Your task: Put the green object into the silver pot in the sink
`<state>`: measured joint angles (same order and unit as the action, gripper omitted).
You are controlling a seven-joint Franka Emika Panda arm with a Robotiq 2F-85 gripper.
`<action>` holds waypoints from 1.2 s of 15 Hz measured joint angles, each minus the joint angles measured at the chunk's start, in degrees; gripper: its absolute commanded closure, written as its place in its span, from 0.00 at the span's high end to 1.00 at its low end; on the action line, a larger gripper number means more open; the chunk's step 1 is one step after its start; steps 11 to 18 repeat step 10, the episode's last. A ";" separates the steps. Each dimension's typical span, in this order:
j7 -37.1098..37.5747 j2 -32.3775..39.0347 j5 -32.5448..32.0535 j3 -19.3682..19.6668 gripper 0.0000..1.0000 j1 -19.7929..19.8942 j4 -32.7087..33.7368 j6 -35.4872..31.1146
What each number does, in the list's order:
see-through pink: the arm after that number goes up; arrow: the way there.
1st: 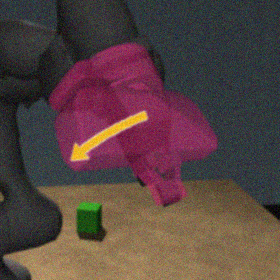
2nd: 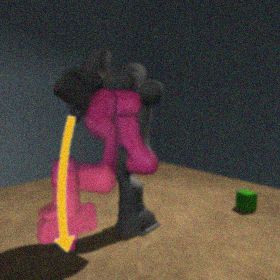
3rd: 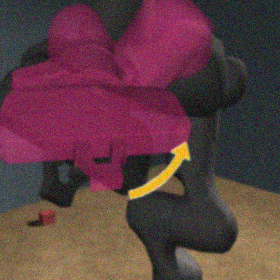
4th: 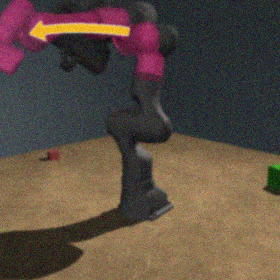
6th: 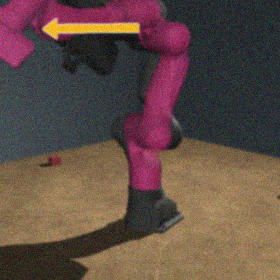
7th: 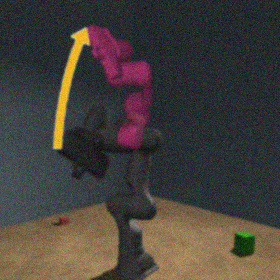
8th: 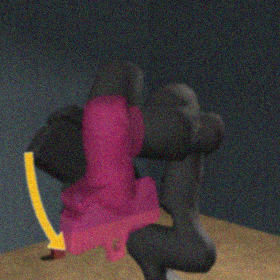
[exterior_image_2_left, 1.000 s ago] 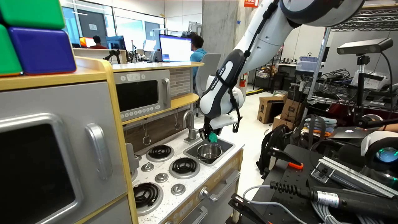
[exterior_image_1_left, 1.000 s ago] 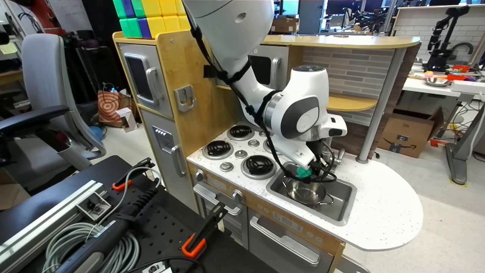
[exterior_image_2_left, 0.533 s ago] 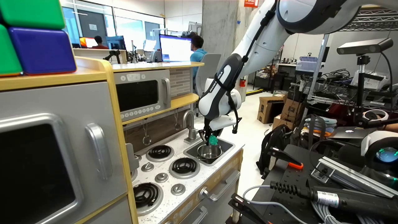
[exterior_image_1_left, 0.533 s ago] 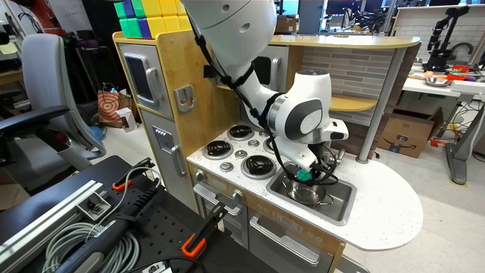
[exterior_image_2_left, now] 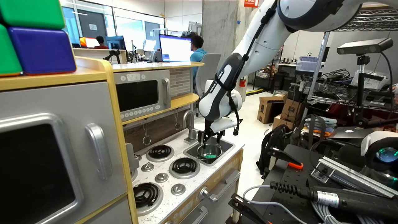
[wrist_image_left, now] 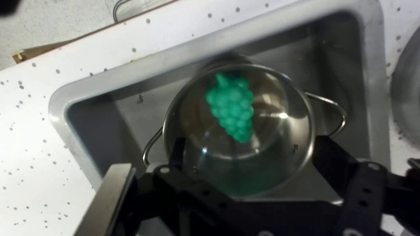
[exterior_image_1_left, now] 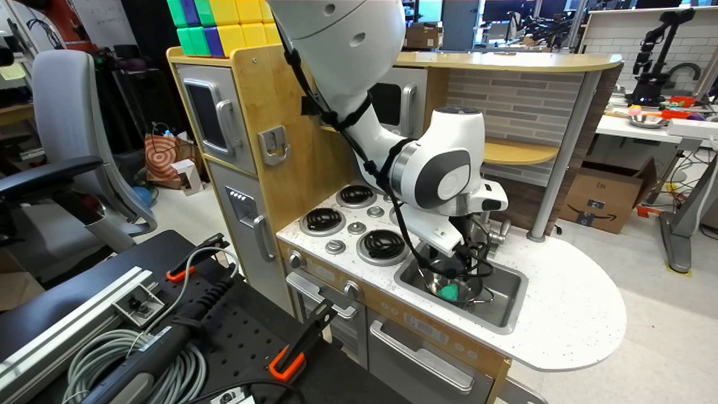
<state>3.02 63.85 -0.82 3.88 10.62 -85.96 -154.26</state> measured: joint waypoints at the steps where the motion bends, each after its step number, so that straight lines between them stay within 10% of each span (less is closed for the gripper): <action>1: -1.69 -1.14 -0.01 -0.38 1.00 0.18 -2.13 0.00; 10: -16.75 -18.60 -0.05 -3.87 1.00 4.99 -26.26 -2.82; 18: -16.75 -18.60 -0.05 -3.87 1.00 4.99 -26.26 -2.82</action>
